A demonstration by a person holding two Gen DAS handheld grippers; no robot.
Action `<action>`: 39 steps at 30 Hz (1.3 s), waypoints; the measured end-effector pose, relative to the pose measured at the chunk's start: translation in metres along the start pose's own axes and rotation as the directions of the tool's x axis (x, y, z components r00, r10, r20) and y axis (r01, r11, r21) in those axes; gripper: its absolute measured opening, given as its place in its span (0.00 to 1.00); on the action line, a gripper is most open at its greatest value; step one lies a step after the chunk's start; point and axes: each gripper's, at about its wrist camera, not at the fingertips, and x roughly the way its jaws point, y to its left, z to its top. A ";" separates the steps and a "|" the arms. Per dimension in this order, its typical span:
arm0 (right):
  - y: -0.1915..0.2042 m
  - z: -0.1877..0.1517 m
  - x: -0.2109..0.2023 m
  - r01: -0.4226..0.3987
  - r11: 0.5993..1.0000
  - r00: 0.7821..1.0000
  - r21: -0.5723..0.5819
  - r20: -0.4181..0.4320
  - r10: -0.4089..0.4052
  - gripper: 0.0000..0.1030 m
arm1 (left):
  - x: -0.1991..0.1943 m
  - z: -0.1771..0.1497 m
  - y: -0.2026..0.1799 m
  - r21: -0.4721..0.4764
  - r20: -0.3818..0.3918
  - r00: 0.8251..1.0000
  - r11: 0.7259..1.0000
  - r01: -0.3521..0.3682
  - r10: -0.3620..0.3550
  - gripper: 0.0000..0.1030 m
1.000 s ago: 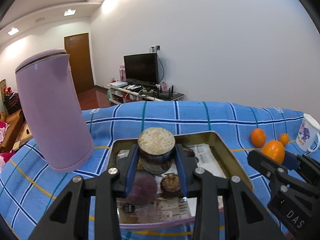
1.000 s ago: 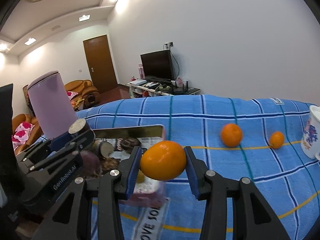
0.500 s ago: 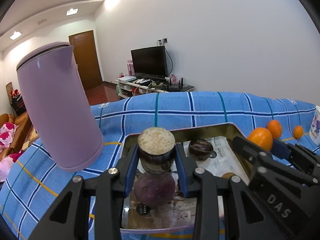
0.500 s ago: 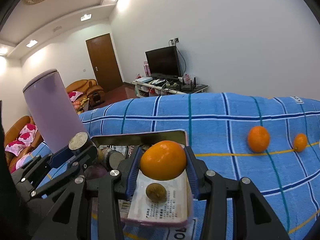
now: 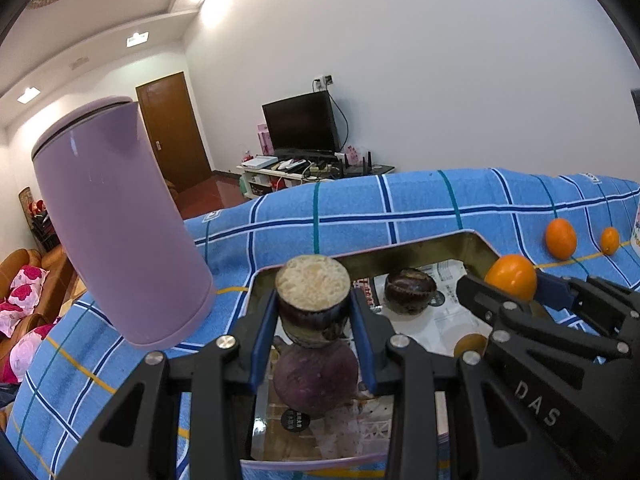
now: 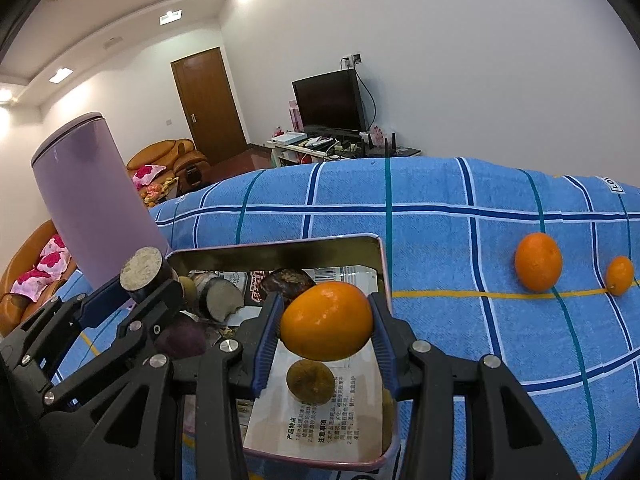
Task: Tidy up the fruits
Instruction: 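Carry the root piece in left tool and orange in right tool over the pink tin, then open right tool to drop the orange while left tool releases the root piece into the tin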
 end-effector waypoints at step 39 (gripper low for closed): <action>-0.035 -0.008 -0.038 0.003 0.986 0.986 0.166 0.167 -0.031 0.71 | 0.002 -0.002 -0.003 -0.016 -0.007 0.995 0.995 0.103 -0.103 0.55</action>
